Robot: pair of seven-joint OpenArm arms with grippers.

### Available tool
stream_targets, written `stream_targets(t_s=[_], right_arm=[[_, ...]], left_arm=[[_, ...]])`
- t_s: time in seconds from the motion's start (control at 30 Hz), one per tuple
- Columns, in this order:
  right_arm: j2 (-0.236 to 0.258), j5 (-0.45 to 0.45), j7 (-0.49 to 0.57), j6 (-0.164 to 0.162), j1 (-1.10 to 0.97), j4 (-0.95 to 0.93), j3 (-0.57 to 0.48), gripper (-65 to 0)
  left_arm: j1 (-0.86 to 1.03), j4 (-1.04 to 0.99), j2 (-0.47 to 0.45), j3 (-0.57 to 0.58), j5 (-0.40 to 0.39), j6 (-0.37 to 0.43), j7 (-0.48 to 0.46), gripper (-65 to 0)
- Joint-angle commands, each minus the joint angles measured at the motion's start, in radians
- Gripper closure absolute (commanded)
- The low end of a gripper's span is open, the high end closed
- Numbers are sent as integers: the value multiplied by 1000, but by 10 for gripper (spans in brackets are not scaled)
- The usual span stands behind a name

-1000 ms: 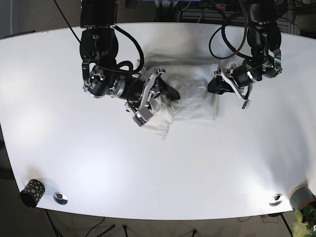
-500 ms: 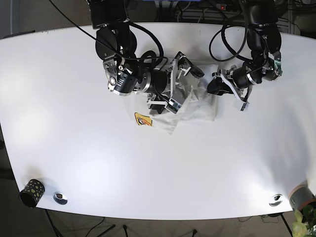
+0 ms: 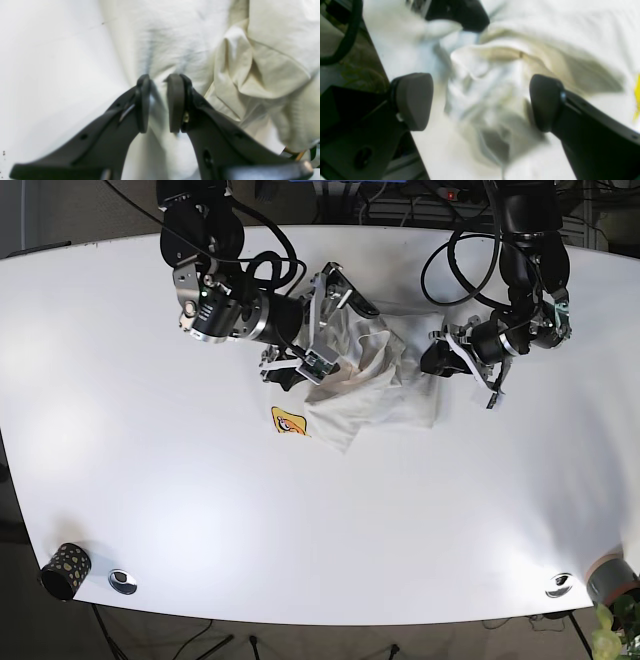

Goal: Fold the T-shirt properly
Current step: 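Grasp the bundle's end with the right gripper and fold it over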

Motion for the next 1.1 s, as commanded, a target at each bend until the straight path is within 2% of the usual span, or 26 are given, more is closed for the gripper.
stream_targets(t_s=[0.0,0.13,0.27,0.4,0.6,0.77,0.9,1.07], right_arm=[[6,27,30,6,-3,46,49,-563],[6,124,30,6,-12,33,173,-561],[6,180,30,6,-6,-13,259,-561],[6,185,30,6,34,-92,272,-561],[-10,188,30,6,105,-214,259,-561],[-59,177,31,6,195,-323,146,-561],[-139,171,33,6,268,-437,92,-561],[-229,42,77,6,344,-488,-3,-561]], left_arm=[[-11,14,-11,-3,-3,1,-3,-113],[-25,14,-14,-5,-5,-5,-3,-113],[-27,14,-12,-51,-5,-78,-3,-113],[-42,14,-14,-100,-3,-135,-2,-113],[-44,77,-37,-104,-2,-144,-2,-113],[-38,104,-52,-104,0,-144,-2,-113],[-38,104,-75,-106,-3,-146,-2,-113],[-18,120,-113,-189,-3,-146,-2,-113]])
